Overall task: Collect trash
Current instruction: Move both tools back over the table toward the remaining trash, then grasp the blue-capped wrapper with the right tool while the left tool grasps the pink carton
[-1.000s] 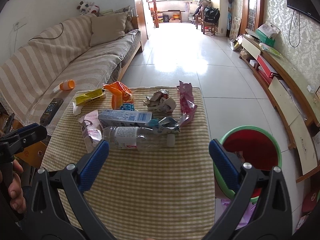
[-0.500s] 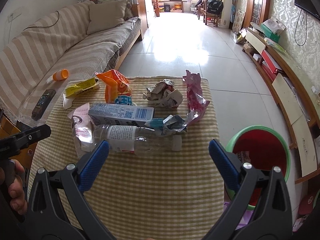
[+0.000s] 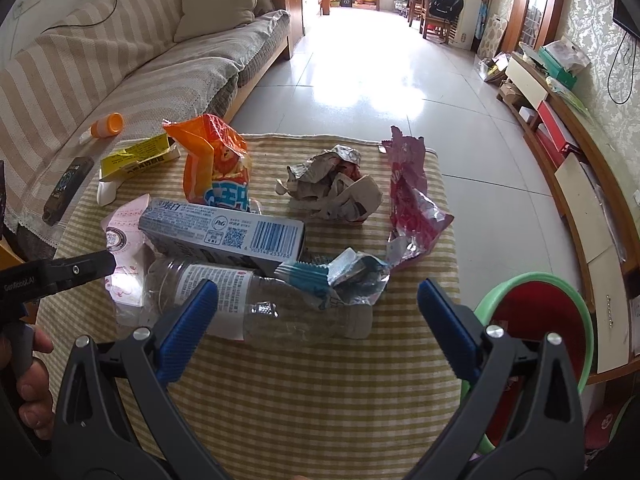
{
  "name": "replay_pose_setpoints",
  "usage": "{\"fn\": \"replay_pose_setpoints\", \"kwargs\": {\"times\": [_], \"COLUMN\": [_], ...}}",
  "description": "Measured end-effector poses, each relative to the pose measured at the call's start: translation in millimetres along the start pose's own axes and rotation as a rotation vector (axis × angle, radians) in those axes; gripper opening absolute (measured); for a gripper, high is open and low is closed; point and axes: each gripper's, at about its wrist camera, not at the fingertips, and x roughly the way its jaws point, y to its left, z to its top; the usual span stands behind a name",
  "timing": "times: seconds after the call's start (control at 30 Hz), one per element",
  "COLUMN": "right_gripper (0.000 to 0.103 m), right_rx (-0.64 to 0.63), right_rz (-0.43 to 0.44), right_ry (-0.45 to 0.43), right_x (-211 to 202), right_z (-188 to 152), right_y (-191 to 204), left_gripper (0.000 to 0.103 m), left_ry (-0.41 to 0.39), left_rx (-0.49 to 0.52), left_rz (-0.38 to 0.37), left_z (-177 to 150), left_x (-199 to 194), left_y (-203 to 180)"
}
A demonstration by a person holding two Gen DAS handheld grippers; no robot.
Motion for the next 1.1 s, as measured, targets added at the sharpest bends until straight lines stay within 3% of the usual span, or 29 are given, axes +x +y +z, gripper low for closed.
{"fn": "replay_pose_setpoints", "kwargs": {"times": [0.1, 0.3, 0.37, 0.43, 0.57, 0.8, 1.1], "right_gripper": [0.098, 0.097, 0.091, 0.075, 0.066, 0.034, 0.024], "right_rx": [-0.012, -0.002, 0.011, 0.035, 0.071, 0.085, 0.100], "right_rz": [-0.002, 0.004, 0.004, 0.021, 0.043, 0.076, 0.097], "right_ry": [0.010, 0.027, 0.030, 0.045, 0.054, 0.053, 0.025], "right_x": [11, 28, 31, 35, 37, 33, 14], "right_z": [3, 9, 9, 9, 5, 2, 0], "right_y": [0, -5, -9, -14, -21, -17, -19], "left_gripper": [0.092, 0.092, 0.092, 0.091, 0.079, 0.072, 0.068], "left_ry": [0.002, 0.025, 0.031, 0.034, 0.041, 0.038, -0.001], "left_rx": [-0.020, -0.086, -0.093, -0.080, -0.043, -0.032, -0.007], "left_rz": [0.053, 0.060, 0.052, 0.060, 0.060, 0.047, 0.069], "left_z": [3, 6, 6, 4, 3, 0, -9], "left_x": [8, 24, 28, 31, 33, 31, 7], "left_y": [4, 14, 15, 13, 3, 3, 17]}}
